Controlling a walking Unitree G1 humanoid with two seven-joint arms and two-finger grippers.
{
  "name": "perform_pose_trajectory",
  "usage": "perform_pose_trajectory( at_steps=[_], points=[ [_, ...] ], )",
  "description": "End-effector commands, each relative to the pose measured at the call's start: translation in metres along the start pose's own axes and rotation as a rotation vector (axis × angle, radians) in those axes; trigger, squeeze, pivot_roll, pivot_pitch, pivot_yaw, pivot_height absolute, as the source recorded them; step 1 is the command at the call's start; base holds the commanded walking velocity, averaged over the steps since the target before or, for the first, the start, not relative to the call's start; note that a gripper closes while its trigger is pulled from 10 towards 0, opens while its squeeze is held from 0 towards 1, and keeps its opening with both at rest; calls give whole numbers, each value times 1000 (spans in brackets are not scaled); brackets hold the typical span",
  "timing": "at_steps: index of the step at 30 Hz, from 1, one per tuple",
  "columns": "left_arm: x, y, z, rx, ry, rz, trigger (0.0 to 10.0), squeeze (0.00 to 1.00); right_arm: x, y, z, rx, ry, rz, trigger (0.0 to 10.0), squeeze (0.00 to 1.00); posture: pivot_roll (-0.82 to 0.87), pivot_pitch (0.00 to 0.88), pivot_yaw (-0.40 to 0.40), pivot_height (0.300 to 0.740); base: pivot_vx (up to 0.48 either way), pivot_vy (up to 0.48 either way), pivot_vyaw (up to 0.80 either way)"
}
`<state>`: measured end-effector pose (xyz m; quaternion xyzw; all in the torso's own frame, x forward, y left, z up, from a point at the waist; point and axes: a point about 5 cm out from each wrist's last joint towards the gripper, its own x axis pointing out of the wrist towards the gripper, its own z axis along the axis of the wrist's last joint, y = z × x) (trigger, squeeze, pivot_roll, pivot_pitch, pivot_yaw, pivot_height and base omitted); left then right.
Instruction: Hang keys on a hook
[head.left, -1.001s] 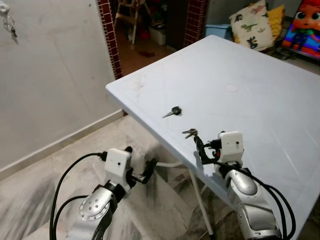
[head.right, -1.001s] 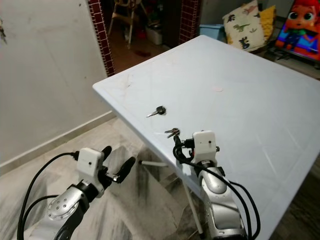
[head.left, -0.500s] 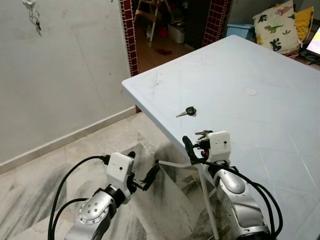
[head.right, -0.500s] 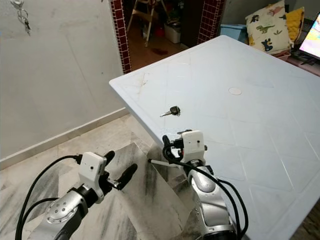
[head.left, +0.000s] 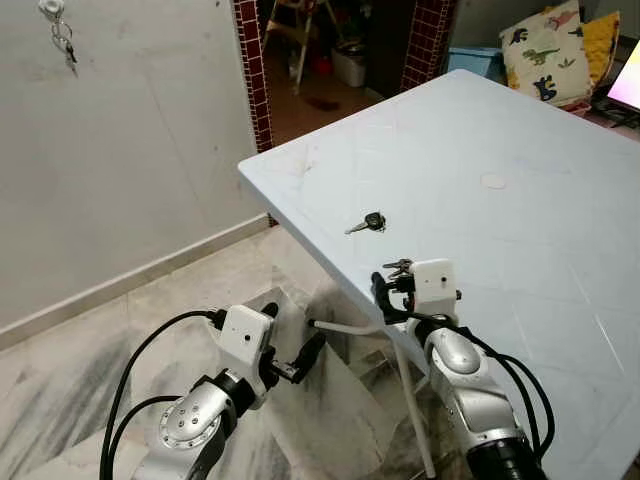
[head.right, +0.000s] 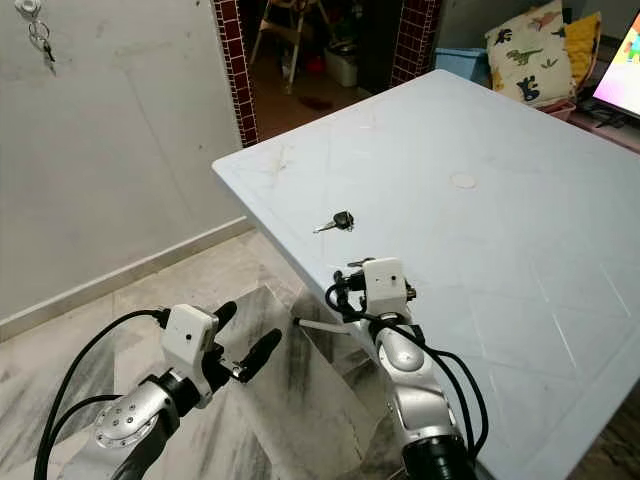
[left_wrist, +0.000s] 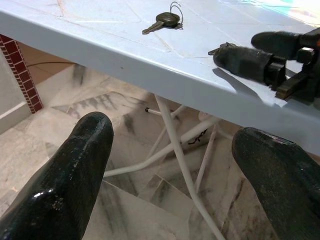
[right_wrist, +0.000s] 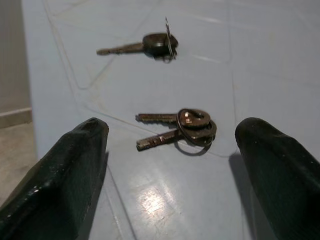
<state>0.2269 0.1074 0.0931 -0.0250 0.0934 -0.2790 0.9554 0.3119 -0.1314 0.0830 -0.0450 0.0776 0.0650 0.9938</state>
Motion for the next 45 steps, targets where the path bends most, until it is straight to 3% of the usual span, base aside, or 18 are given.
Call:
perform_pose_trajectory(
  at_steps=[1, 16, 19, 21, 24, 29, 30, 43, 45],
  points=[
    [-1, -1, 4, 7, -15, -4, 10000, 0, 3, -2, 1, 18, -5, -13, 10000, 0, 32, 91, 47, 740, 0, 0, 0],
    [-2, -1, 4, 12, -14, -2, 10000, 0, 5, -16, -4, 61, 22, -25, 10000, 0, 36, 95, 50, 740, 0, 0, 0],
    [-2, -1, 4, 15, -13, -3, 10000, 0, 6, -20, -2, 10, -1, -31, 10000, 0, 36, 95, 51, 740, 0, 0, 0],
    [-2, -1, 4, 17, -14, -2, 10000, 0, 5, -22, -1, 54, -17, -19, 10000, 0, 35, 93, 50, 740, 0, 0, 0],
    [-2, 0, 4, 19, -16, -1, 10000, 0, 3, -26, 1, -8, -53, -15, 10000, 0, 33, 92, 49, 740, 0, 0, 0],
    [-2, 3, 4, 28, -21, 41, 10000, 0, 1, -23, -3, 1, -48, 16, 10000, 0, 33, 92, 49, 740, 0, 0, 0],
    [-4, 5, 1, 18, -15, 60, 10000, 0, 1, -18, -5, 41, -33, 50, 10000, 0, 33, 92, 49, 740, 0, 0, 0],
    [-8, 6, -1, 34, -12, 63, 10000, 0, 0, -2, -16, 52, -8, 125, 10000, 0, 45, 92, 51, 740, 0, 0, 0],
    [-8, 6, -1, 36, -13, 63, 10000, 0, 1, -2, -14, 46, -21, 112, 8784, 0, 47, 92, 52, 740, 0, 0, 0]
  ],
)
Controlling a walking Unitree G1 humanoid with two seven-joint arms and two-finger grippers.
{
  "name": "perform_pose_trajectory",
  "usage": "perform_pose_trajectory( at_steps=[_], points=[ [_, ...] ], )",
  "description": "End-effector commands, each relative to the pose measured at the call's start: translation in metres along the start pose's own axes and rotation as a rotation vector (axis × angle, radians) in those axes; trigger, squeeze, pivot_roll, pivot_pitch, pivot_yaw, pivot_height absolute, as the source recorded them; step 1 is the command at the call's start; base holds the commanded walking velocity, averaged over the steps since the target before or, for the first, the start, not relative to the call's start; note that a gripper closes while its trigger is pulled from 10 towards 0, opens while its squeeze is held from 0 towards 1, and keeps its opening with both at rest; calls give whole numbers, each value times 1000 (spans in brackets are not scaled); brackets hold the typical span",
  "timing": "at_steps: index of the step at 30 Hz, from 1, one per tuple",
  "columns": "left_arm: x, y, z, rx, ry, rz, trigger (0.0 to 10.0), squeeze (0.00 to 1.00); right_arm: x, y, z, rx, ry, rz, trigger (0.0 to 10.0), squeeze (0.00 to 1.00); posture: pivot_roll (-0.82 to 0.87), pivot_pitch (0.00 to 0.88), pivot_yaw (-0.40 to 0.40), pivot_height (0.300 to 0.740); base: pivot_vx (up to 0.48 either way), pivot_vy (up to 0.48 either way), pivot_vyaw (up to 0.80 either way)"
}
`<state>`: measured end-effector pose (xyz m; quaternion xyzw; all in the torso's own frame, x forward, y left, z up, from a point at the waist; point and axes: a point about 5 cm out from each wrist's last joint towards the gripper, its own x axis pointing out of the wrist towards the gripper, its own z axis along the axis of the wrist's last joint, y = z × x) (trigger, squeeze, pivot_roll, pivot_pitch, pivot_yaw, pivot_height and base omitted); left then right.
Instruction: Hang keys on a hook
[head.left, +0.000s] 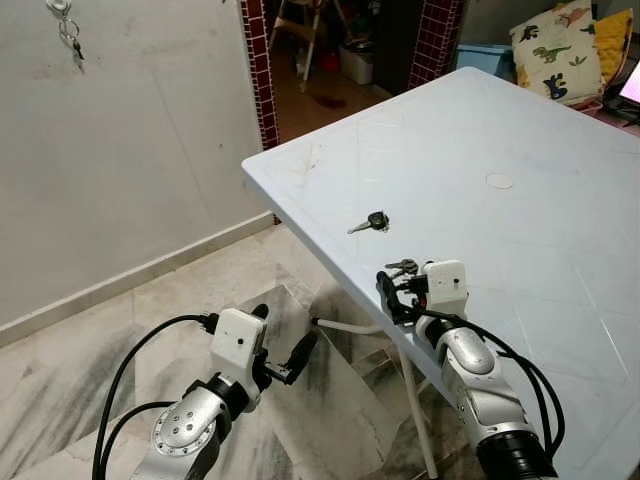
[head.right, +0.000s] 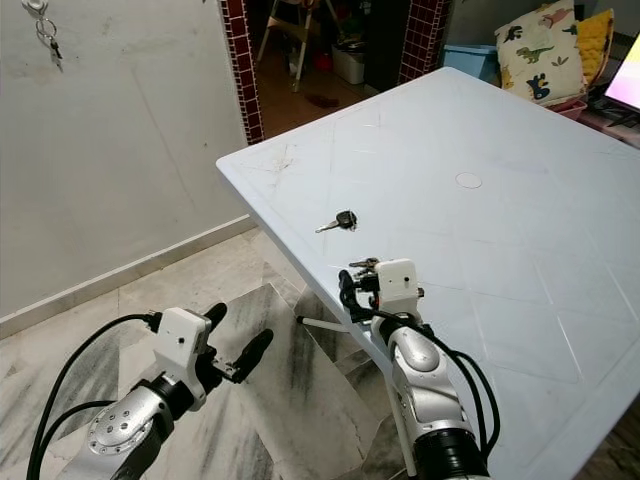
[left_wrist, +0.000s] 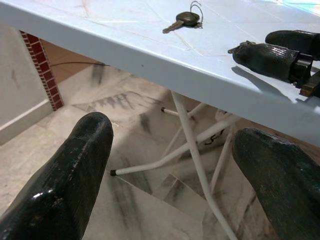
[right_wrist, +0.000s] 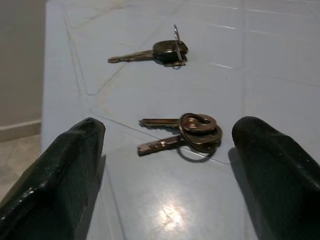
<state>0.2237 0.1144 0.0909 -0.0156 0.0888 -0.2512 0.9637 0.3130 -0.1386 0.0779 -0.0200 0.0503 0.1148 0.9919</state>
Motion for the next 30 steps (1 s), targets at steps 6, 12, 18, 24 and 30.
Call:
perform_pose_trajectory(
  at_steps=[6, 12, 18, 24, 30],
  points=[
    [-2, 1, 2, 23, -6, 1, 10000, 0, 1, 3, -7, 22, 18, 3, 0, 0, 47, 92, 53, 740, 0, 0, 0],
    [-2, 0, 2, 24, -9, -1, 10000, 0, 1, 5, -9, 28, 20, 11, 0, 0, 44, 92, 54, 740, 0, 0, 0],
    [-2, -1, 3, 24, -11, 0, 10000, 0, 1, 7, -9, 51, 30, 29, 0, 0, 44, 93, 52, 740, 0, 0, 0],
    [-1, -1, 3, 22, -11, 0, 10000, 0, 1, 7, -9, 51, 33, 33, 0, 0, 43, 96, 52, 740, 0, 0, 0],
    [-1, -1, 3, 22, -10, 1, 10000, 0, 1, 7, -9, 56, 34, 37, 0, 0, 43, 96, 53, 740, 0, 0, 0]
  ],
)
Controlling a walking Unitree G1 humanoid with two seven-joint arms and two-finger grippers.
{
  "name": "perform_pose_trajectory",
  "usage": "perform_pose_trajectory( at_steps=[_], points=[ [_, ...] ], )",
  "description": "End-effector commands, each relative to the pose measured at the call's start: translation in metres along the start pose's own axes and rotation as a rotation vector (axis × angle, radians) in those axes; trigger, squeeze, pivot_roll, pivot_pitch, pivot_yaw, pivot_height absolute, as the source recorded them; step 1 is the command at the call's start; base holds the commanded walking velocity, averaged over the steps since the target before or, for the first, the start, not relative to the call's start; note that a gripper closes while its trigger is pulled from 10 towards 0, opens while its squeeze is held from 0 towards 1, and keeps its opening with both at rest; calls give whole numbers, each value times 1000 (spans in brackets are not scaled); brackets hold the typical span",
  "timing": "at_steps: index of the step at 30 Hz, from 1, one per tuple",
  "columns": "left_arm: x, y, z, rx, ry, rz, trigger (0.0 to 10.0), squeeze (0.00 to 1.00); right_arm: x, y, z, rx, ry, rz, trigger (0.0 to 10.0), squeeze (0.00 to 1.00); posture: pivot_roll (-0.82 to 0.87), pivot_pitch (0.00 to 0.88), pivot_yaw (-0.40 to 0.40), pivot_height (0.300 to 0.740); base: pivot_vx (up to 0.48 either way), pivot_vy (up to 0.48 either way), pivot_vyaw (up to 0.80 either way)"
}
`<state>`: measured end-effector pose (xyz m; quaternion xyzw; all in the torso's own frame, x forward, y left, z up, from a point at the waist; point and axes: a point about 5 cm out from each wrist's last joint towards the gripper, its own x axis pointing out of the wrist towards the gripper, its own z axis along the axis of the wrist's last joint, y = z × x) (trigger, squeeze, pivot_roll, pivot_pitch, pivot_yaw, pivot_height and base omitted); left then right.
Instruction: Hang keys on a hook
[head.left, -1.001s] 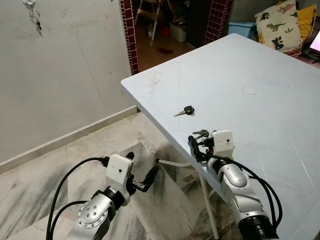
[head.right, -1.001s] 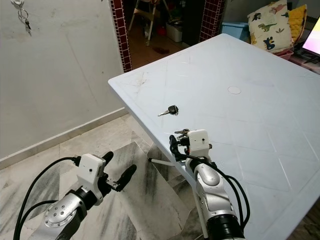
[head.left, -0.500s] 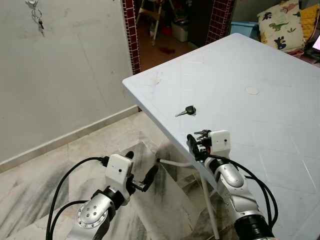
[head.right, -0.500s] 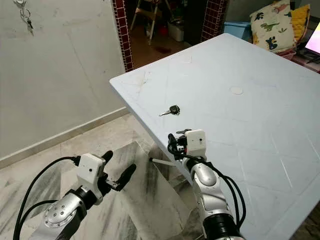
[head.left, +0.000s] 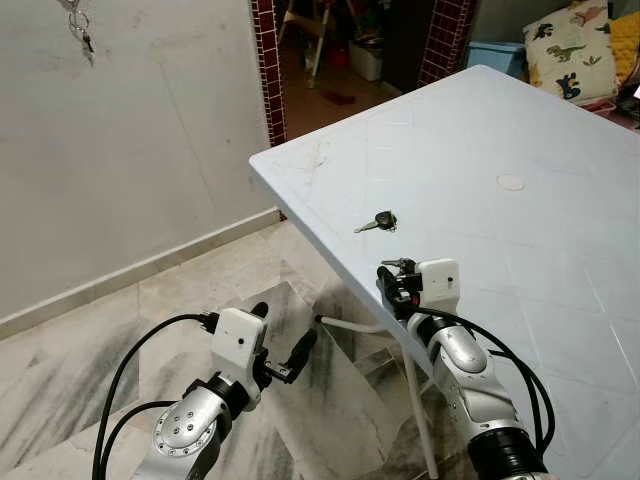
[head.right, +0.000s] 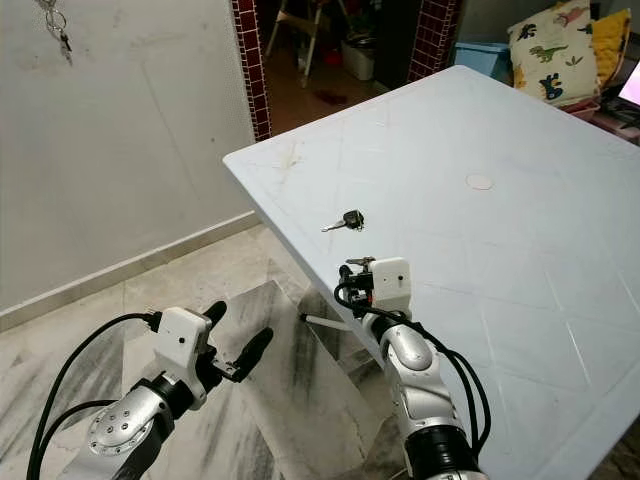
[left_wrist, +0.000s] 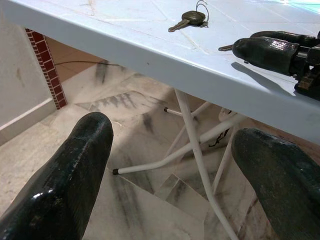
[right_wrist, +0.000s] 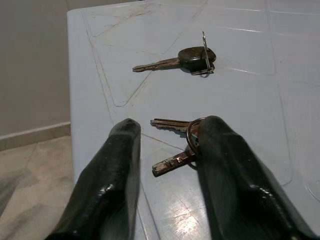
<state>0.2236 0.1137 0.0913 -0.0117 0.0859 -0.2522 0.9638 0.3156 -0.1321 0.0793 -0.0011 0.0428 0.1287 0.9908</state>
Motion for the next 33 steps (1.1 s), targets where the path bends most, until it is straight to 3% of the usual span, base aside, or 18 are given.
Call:
perform_pose_trajectory(
  at_steps=[1, 16, 33],
  points=[
    [-1, 0, 3, 13, -7, 3, 10000, 0, -3, 2, -11, 24, 54, 7, 0, 0, 43, 96, 54, 740, 0, 0, 0],
    [-1, 1, 3, 17, -8, 3, 10000, 0, -3, 0, -11, 27, 48, 0, 0, 0, 43, 95, 55, 740, 0, 0, 0],
    [-1, 1, 4, 19, -17, 9, 10000, 0, 5, -16, 21, 35, -81, -96, 0, 0, 42, 98, 56, 740, 0, 0, 0]
  ],
)
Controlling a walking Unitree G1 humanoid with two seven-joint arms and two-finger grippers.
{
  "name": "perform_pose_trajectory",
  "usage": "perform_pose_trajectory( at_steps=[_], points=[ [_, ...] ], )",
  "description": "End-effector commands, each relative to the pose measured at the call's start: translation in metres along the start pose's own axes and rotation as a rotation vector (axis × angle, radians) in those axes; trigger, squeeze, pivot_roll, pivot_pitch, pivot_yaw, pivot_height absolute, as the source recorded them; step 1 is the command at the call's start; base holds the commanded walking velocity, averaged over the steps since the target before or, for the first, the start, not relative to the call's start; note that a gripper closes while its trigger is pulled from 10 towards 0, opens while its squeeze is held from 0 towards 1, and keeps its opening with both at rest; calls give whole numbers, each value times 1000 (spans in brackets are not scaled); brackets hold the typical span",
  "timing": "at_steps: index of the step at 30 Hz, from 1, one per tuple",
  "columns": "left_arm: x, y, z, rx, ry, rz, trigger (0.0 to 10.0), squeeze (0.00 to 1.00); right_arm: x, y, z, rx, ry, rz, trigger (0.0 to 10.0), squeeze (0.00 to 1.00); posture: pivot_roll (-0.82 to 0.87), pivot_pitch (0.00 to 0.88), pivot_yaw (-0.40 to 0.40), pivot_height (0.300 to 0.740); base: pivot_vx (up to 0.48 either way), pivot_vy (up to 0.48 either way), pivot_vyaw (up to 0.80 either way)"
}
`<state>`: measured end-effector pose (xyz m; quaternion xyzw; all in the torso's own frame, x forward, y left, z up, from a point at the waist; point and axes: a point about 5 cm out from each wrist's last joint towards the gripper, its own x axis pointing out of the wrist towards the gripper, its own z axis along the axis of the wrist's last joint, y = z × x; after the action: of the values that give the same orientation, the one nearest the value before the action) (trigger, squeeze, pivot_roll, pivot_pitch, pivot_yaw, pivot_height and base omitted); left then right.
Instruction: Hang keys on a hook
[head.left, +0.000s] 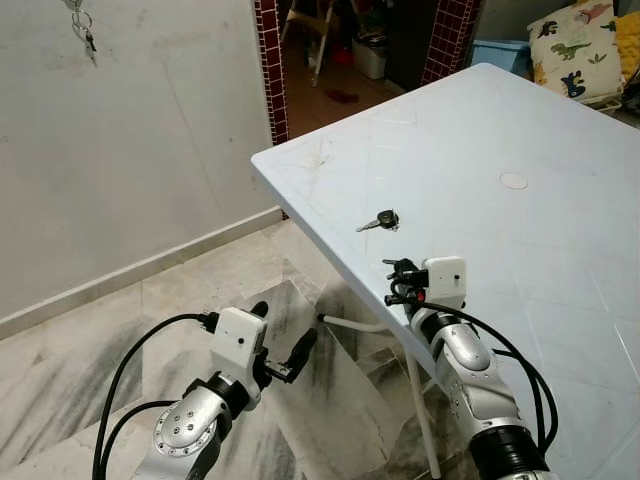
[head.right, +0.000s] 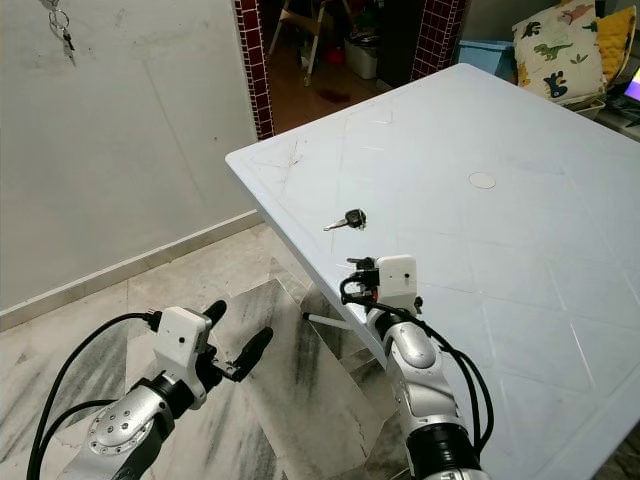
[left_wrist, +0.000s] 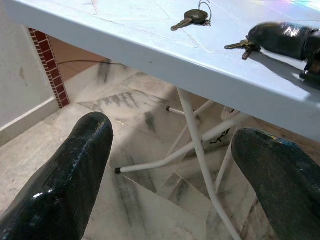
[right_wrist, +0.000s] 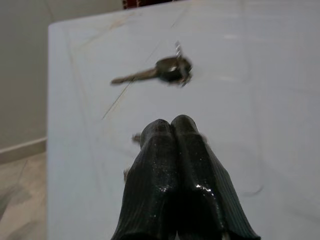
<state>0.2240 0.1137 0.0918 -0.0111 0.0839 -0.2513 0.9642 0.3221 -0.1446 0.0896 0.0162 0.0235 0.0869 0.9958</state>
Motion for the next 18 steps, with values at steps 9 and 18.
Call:
perform_pose_trajectory(
  at_steps=[9, 18],
  points=[
    [-1, 1, 4, 18, -12, 7, 10000, 0, 8, -10, 27, -1, -95, -48, 0, 0, 42, 98, 58, 740, 0, 0, 0],
    [0, 2, 4, 22, -12, 8, 10000, 0, 5, -18, 36, -139, -129, -46, 10000, 0, 41, 99, 61, 740, 0, 0, 0]
  ],
)
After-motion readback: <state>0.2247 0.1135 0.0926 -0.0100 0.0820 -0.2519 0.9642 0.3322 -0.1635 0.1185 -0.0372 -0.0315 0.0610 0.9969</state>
